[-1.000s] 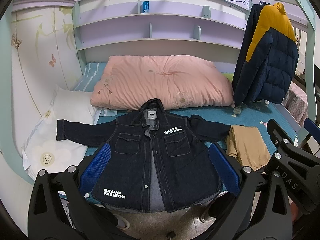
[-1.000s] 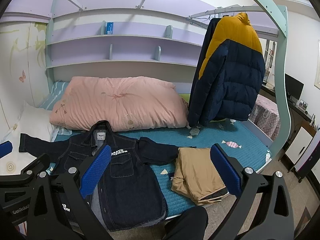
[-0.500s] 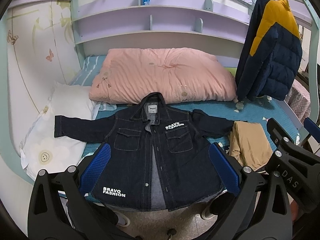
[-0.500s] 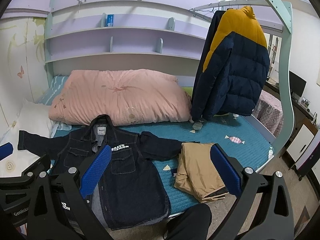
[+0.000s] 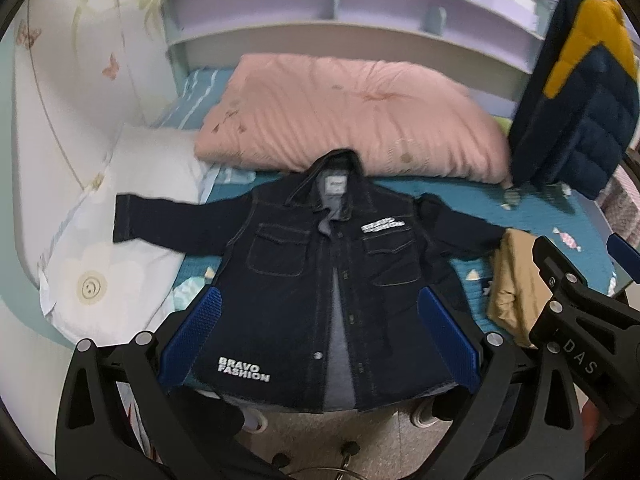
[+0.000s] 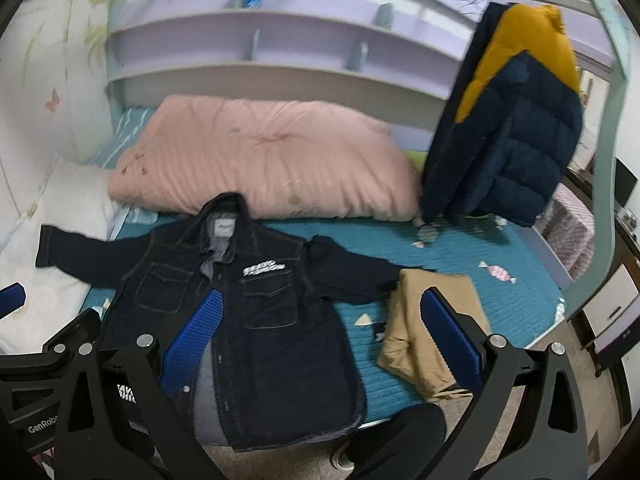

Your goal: Fold large clothes

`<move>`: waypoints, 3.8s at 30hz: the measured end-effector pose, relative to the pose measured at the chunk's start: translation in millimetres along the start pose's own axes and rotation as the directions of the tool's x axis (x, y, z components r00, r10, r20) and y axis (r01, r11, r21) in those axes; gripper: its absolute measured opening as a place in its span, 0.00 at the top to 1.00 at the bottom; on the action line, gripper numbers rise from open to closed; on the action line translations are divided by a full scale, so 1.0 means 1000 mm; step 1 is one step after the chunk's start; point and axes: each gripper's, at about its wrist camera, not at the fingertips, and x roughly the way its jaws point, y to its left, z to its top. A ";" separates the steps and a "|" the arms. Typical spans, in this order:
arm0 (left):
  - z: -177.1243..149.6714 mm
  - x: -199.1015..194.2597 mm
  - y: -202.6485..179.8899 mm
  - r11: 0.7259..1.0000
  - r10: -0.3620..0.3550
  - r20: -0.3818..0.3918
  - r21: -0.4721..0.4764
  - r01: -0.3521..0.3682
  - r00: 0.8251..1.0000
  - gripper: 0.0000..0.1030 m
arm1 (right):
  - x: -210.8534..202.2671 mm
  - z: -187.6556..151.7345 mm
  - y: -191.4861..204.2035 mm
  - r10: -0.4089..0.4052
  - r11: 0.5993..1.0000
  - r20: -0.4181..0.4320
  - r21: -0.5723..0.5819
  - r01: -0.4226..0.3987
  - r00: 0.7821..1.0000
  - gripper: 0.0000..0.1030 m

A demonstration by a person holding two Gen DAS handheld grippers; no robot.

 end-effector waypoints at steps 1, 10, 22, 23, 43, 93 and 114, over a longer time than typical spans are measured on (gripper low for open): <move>0.001 0.008 0.008 1.000 0.011 -0.014 -0.010 -0.011 1.000 0.05 | 0.007 0.001 0.008 0.009 1.000 -0.016 -0.013 -0.010 1.000 0.07; 0.004 0.084 0.084 0.989 0.075 -0.156 -0.114 -0.094 0.985 0.05 | 0.086 0.011 0.084 0.157 0.980 -0.141 -0.097 -0.171 0.977 0.07; 0.003 0.184 0.204 0.928 0.165 -0.292 -0.278 -0.248 0.942 0.05 | 0.198 0.028 0.189 0.358 0.903 -0.274 -0.142 -0.406 0.893 0.07; 0.004 0.189 0.214 0.922 0.160 -0.300 -0.296 -0.251 0.941 0.05 | 0.205 0.030 0.196 0.370 0.897 -0.282 -0.139 -0.419 0.885 0.08; 0.031 0.284 0.409 0.733 0.049 -0.302 -0.636 -0.240 0.952 0.05 | 0.410 0.030 0.344 0.567 0.768 -0.647 0.192 -0.611 0.509 0.96; 0.153 0.287 0.061 0.984 -0.105 -0.134 -0.155 0.084 0.985 0.85 | 0.324 0.014 0.045 0.582 0.810 -0.386 0.350 -0.470 0.715 0.98; 0.072 0.440 -0.129 0.988 -0.139 -0.474 -0.001 0.157 0.870 0.39 | 0.349 -0.054 -0.074 0.521 0.822 -0.429 0.485 -0.298 0.738 0.95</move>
